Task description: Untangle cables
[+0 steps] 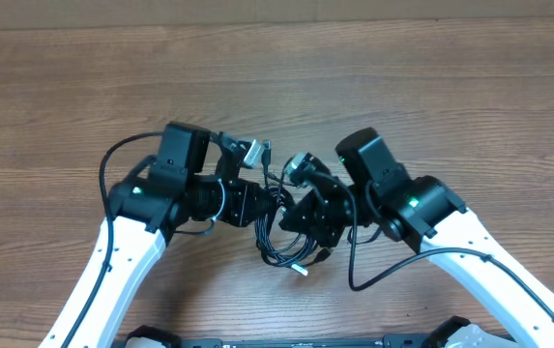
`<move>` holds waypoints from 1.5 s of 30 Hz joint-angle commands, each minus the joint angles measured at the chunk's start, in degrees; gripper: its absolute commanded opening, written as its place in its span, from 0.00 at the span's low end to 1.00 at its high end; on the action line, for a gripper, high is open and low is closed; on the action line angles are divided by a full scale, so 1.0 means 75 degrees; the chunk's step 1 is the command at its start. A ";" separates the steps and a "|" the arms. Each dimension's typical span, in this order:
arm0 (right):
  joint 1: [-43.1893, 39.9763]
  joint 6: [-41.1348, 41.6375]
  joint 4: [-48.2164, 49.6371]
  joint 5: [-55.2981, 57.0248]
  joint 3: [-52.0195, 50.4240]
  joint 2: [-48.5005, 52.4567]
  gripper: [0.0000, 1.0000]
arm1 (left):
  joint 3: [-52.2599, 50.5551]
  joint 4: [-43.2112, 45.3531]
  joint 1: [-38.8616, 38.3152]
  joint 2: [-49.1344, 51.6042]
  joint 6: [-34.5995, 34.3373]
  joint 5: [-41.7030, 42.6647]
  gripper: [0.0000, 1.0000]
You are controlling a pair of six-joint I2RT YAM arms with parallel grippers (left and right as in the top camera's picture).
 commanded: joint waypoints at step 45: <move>-0.1320 0.2757 0.0079 0.2946 0.0326 -0.0589 0.71 | -0.0291 -0.0122 -0.0035 0.0379 -0.2745 -0.3296 0.04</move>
